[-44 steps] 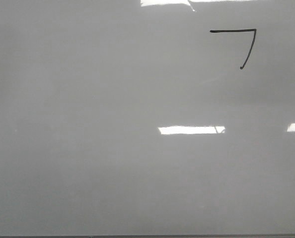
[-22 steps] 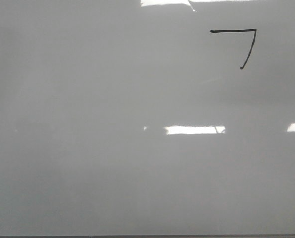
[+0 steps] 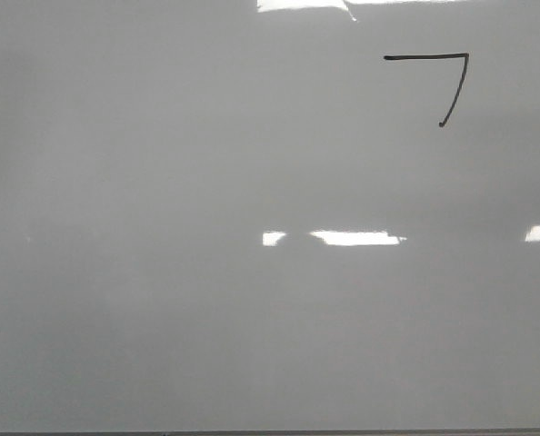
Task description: Write number 7 on whiteboard
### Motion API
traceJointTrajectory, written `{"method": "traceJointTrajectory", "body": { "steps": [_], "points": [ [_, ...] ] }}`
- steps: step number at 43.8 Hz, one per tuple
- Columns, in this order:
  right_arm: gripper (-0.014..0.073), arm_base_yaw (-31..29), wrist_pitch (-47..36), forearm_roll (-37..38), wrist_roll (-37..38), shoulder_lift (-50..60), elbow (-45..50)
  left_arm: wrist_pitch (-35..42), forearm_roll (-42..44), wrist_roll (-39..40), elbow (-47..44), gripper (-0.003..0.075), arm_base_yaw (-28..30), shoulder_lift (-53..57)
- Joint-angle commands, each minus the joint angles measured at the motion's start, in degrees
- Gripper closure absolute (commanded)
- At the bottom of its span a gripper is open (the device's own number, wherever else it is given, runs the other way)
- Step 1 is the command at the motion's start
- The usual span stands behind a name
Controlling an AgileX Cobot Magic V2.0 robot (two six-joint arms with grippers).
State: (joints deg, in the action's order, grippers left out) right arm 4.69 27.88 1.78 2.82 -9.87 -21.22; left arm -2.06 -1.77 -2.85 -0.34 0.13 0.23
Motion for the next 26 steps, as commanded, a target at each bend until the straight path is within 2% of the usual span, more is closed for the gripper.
{"method": "traceJointTrajectory", "body": {
  "steps": [1, 7, 19, 26],
  "points": [
    [0.0662, -3.0, -13.6, 0.4, -0.6, 4.3, 6.2, 5.2, -0.6, 0.0, -0.2, 0.0741, -0.2, 1.0],
    [0.0662, -6.0, -21.6, 0.4, -0.6, 9.2, 13.8, 5.2, -0.6, 0.0, -0.2, 0.0741, -0.2, 1.0],
    [0.0662, -8.9, -31.2, 0.3, -0.6, 11.6, 22.6, 5.2, -0.6, 0.0, -0.2, 0.0741, -0.2, 1.0],
    [0.0662, -7.8, -30.5, 0.3, -0.5, 11.6, 22.5, 5.2, -0.6, 0.0, -0.2, 0.0741, -0.2, 1.0]
  ]
}}
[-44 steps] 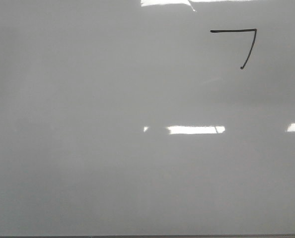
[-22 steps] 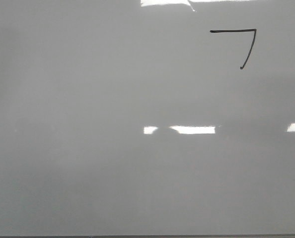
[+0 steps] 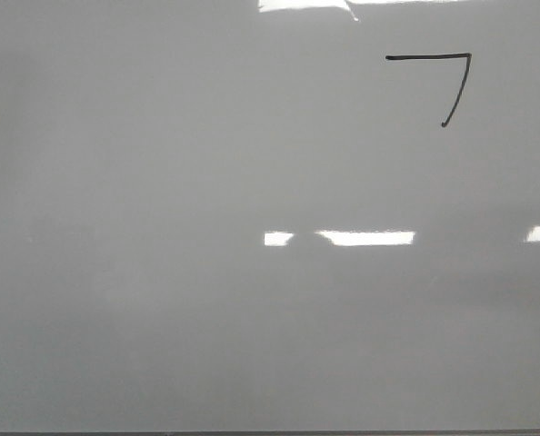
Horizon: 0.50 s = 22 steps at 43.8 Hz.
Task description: Write number 7 on whiteboard
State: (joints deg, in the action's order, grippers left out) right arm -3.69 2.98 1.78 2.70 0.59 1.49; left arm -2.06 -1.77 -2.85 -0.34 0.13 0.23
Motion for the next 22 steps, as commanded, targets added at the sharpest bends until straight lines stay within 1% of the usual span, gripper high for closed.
{"method": "traceJointTrajectory", "body": {
  "steps": [1, 11, 22],
  "points": [
    [0.0662, 0.8, -5.6, 0.3, -0.4, 1.1, -0.2, 5.2, -0.6, 0.0, -0.2, 0.0741, -0.2, 1.0],
    [0.0662, 1.4, -7.3, -0.6, 0.3, 1.1, -0.2, 5.2, -0.6, 0.0, -0.2, 0.0741, -0.2, 1.0],
    [0.0662, 1.4, -7.2, -0.6, 0.3, 1.1, -0.2, 5.2, -0.6, 0.0, -0.2, 0.0741, -0.2, 1.0]
  ]
}}
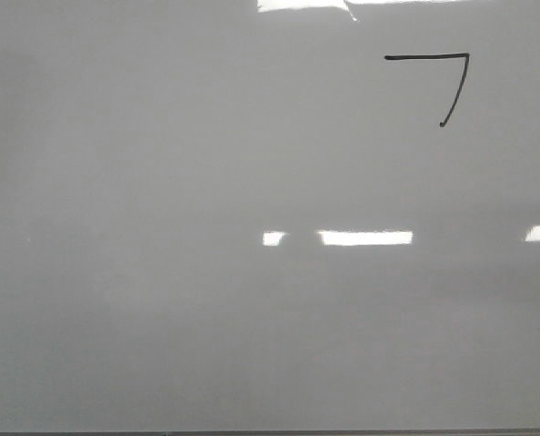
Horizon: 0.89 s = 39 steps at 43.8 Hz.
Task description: Write number 7 on whiteboard
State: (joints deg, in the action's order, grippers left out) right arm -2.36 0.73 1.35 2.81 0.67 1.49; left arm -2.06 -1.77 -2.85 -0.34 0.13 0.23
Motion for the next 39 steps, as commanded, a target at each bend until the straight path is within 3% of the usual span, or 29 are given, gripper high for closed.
{"method": "traceJointTrajectory", "body": {
  "steps": [1, 19, 30, 39],
  "points": [
    [0.0662, 0.0, -5.0, -0.2, 0.2, 1.0, -0.2, 5.2, -0.6, 0.0, -0.2, 0.0741, -0.2, 1.0],
    [0.0662, 0.3, -4.3, -2.3, 0.2, 1.0, -0.2, 5.2, -0.6, 0.0, -0.2, 0.0741, -0.2, 1.0],
    [0.0662, 4.4, -4.2, -2.1, 0.2, 1.0, -0.2, 5.2, -0.6, 0.0, -0.2, 0.0741, -0.2, 1.0],
    [0.0662, 4.5, -5.5, -1.8, 0.2, 1.0, -0.2, 5.2, -0.6, 0.0, -0.2, 0.0741, -0.2, 1.0]
  ]
}}
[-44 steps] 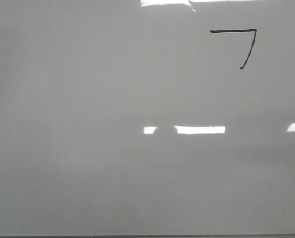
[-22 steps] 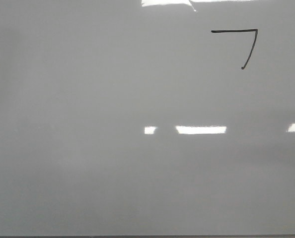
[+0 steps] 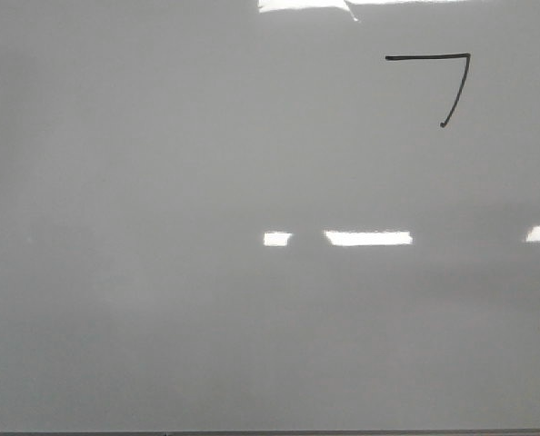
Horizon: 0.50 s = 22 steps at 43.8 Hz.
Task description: Write number 7 on whiteboard
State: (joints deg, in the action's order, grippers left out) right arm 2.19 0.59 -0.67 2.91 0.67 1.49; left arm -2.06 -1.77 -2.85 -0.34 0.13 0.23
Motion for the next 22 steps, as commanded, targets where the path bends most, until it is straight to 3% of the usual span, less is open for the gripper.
{"method": "traceJointTrajectory", "body": {
  "steps": [1, 22],
  "points": [
    [0.0662, -0.1, -5.4, 0.2, 0.1, 1.0, -0.2, 5.2, -0.6, 0.0, -0.2, 0.0741, -0.2, 1.0],
    [0.0662, -0.1, -5.3, 0.2, 0.1, 1.0, -0.2, 5.2, -0.6, 0.0, -0.2, 0.0741, -0.2, 1.0]
  ]
}}
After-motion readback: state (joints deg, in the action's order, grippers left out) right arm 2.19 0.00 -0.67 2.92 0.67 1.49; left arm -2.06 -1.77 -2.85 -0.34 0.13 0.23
